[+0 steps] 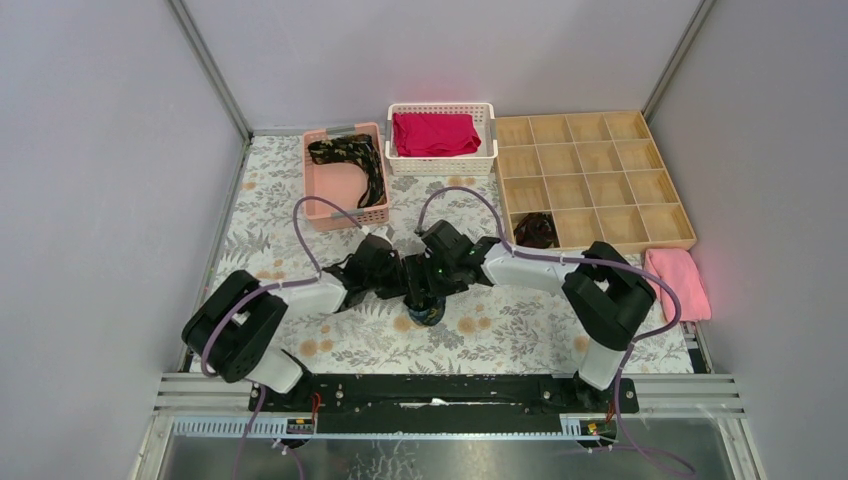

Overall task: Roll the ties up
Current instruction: Pick up the tie at the center of the board.

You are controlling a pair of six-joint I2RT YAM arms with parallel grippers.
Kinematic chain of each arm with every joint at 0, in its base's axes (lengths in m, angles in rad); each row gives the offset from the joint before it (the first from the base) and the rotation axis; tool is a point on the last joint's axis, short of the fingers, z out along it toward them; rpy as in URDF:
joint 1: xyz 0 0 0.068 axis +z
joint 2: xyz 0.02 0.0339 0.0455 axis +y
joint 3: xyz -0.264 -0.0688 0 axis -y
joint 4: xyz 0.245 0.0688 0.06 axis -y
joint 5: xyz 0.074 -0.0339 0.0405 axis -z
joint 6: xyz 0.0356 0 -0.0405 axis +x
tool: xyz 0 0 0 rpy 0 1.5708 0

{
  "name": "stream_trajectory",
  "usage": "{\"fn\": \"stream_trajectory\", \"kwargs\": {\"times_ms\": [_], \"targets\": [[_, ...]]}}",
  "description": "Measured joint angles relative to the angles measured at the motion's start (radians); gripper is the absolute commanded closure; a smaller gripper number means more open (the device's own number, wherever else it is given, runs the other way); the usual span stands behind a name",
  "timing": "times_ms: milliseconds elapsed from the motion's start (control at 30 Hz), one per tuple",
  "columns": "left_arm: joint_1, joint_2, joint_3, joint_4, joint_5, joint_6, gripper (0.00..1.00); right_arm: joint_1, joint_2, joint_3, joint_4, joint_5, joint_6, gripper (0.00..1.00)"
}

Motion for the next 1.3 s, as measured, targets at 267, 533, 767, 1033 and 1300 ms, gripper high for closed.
{"fn": "stream_trajectory", "kwargs": {"times_ms": [267,533,767,1033,1300], "targets": [[-0.006,-0.129,-0.026,-0.055,-0.051,-0.003,1.0,0.027,0.02,0.01,-0.003,0.001,0.0,0.0],[-0.028,-0.095,-0.048,-0.046,-0.069,-0.025,1.0,0.031,0.046,0.037,-0.035,0.052,0.006,0.06],[-0.056,-0.064,-0.054,-0.008,-0.088,-0.039,1.0,0.061,0.088,0.095,-0.117,0.149,-0.02,0.3],[-0.068,-0.058,-0.069,0.034,-0.081,-0.06,1.0,0.106,0.145,0.159,-0.159,0.29,-0.011,0.76],[-0.08,-0.093,-0.059,-0.016,-0.085,-0.044,1.0,0.114,0.127,0.124,-0.116,0.338,0.023,1.0]]}}
